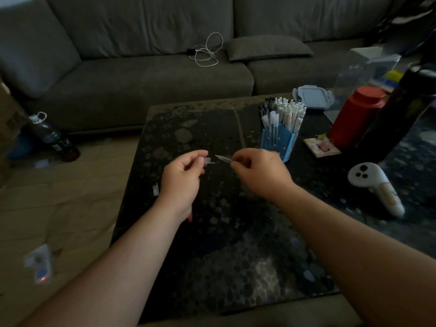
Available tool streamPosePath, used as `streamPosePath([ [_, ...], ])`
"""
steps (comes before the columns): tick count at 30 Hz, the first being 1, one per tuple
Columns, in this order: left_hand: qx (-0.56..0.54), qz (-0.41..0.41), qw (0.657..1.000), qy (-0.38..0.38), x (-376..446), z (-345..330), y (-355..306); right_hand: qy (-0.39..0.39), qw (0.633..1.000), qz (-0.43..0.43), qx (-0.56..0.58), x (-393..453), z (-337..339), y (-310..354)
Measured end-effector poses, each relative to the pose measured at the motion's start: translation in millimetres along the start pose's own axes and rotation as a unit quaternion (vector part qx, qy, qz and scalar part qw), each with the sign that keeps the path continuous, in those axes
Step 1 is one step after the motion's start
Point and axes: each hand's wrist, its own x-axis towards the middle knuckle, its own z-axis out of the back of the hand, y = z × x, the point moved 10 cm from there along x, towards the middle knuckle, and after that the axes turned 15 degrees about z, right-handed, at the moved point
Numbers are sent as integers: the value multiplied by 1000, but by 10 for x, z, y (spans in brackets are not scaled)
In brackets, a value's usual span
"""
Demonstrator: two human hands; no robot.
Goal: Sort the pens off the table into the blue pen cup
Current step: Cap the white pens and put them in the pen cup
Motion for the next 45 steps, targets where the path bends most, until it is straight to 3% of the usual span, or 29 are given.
streamPosePath([
  [6, -160, 76, 984, -23, 83, 115, 121, -46, 997, 61, -9, -13, 122, 229],
  [21, -144, 53, 988, -29, 2, 89, 72, -3, 995, 98, -32, -14, -6, 395],
  [35, -260, 161, 952, 1, 7, -33, 262, 48, 995, 84, -14, -36, -221, 519],
  [45, -242, 166, 956, -10, 50, -14, 239, 47, 997, 56, 35, -59, -264, 547],
])
